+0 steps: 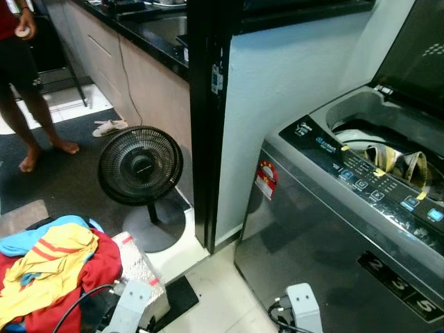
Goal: Clothes washing
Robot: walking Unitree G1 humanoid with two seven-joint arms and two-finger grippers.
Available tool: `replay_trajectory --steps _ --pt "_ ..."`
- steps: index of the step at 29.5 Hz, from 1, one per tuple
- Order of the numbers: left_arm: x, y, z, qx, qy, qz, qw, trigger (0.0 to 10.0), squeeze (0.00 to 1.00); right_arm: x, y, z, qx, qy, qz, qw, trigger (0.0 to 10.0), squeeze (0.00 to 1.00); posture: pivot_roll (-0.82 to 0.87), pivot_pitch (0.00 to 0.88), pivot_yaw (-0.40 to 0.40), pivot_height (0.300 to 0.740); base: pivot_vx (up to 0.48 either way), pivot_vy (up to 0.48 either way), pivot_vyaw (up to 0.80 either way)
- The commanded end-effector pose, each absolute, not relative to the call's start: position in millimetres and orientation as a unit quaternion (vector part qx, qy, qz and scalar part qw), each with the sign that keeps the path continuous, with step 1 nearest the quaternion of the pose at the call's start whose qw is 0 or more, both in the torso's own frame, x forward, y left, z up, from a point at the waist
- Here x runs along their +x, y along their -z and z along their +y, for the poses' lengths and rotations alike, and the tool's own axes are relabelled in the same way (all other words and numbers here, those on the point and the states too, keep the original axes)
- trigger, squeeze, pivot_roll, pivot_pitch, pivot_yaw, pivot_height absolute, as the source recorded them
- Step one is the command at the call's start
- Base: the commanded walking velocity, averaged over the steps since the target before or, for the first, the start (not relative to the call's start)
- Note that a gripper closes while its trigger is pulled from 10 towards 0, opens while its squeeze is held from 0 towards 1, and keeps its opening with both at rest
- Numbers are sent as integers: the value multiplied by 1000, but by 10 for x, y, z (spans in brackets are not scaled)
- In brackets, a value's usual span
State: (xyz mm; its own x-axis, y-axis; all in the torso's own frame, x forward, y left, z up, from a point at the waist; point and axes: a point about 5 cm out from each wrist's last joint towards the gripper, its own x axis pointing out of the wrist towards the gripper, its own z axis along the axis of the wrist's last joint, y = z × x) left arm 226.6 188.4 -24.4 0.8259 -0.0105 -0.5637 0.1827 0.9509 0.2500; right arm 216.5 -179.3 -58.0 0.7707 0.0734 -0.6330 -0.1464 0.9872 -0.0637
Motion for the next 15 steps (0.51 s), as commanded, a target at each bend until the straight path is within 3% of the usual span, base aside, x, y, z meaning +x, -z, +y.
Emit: replay_trajectory --steps 1,15 --pt "2211 310 1929 153 44 302 940 10000 0 2148 597 -1808 -56 -53 340 937 10000 0 72 39 -6 740 0 0 781" --pt "2232 343 1956 158 34 294 942 10000 0 2245 540 -1742 -51 -61 319 944 10000 0 72 39 -7 740 0 0 781"
